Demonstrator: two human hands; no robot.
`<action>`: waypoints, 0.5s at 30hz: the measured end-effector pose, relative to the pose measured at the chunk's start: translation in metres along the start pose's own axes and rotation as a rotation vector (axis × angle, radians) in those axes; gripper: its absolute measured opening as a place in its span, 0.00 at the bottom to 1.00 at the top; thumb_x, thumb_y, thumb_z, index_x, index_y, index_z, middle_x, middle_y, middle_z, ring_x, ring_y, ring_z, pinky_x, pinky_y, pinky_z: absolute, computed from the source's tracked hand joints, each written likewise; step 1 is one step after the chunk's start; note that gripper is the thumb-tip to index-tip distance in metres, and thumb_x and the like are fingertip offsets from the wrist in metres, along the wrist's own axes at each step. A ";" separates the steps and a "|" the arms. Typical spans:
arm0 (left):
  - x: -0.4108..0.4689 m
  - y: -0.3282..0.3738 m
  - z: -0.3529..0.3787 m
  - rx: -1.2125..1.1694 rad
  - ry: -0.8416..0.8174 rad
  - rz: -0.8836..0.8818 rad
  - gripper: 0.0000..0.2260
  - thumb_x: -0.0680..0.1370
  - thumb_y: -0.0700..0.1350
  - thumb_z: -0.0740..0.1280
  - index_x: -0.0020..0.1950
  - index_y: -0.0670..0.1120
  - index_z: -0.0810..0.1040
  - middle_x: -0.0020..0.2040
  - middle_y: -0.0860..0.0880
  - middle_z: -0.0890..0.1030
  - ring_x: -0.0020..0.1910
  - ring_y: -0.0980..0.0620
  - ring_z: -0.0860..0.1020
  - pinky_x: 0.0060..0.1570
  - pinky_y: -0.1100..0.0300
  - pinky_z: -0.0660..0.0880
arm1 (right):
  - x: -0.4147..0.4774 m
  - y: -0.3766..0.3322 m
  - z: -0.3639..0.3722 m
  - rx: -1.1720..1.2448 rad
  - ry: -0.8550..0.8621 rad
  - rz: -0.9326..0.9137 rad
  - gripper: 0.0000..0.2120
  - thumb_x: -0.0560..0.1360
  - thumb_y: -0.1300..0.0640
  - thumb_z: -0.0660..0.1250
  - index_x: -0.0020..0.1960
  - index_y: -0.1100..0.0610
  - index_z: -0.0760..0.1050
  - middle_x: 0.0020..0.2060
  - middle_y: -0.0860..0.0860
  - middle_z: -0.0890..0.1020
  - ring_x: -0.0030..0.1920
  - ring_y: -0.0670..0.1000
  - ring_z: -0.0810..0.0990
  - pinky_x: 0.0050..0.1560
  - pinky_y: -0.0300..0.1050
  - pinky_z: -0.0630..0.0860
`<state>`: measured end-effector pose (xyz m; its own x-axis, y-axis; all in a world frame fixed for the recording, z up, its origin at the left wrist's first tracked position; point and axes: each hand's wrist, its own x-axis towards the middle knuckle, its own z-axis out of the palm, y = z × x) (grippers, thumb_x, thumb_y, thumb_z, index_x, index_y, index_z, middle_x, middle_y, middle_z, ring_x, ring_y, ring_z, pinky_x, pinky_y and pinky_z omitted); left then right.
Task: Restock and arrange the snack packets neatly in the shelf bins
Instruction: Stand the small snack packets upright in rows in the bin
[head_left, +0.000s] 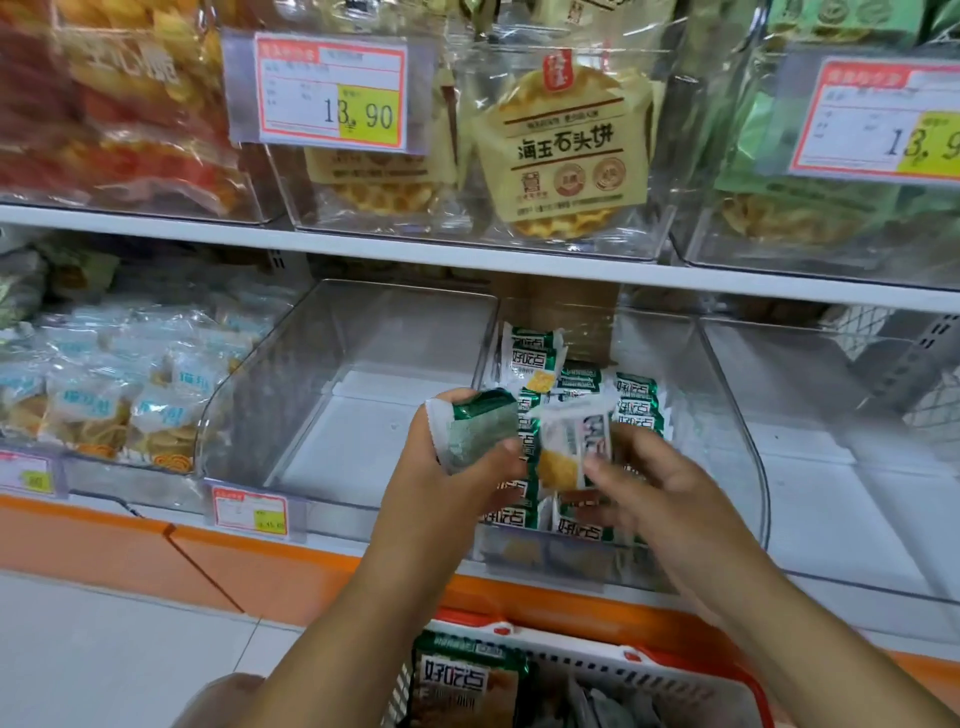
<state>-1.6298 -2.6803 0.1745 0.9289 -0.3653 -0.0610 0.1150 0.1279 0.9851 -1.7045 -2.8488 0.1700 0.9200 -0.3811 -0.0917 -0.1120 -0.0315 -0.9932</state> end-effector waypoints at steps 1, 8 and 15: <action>0.004 0.003 -0.006 -0.020 0.058 0.003 0.13 0.78 0.37 0.69 0.60 0.49 0.74 0.51 0.42 0.84 0.43 0.49 0.85 0.44 0.55 0.83 | 0.012 -0.003 -0.003 -0.030 0.051 -0.016 0.09 0.75 0.54 0.69 0.53 0.42 0.76 0.53 0.46 0.83 0.45 0.50 0.85 0.48 0.48 0.81; 0.023 0.019 -0.046 -0.082 0.231 0.021 0.09 0.81 0.38 0.64 0.59 0.48 0.74 0.47 0.44 0.84 0.37 0.50 0.85 0.40 0.57 0.82 | 0.130 0.009 -0.002 -0.725 0.141 -0.168 0.16 0.75 0.53 0.71 0.61 0.52 0.73 0.46 0.51 0.78 0.36 0.47 0.75 0.33 0.39 0.69; 0.030 0.016 -0.060 -0.035 0.211 -0.018 0.09 0.81 0.38 0.64 0.56 0.51 0.76 0.45 0.47 0.86 0.41 0.47 0.86 0.40 0.57 0.83 | 0.172 0.030 0.027 -0.774 0.124 -0.169 0.22 0.75 0.52 0.72 0.66 0.55 0.73 0.45 0.58 0.80 0.39 0.51 0.75 0.32 0.40 0.68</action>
<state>-1.5792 -2.6343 0.1785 0.9792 -0.1676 -0.1147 0.1413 0.1560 0.9776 -1.5392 -2.8901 0.1222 0.9042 -0.4128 0.1095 -0.2456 -0.7123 -0.6575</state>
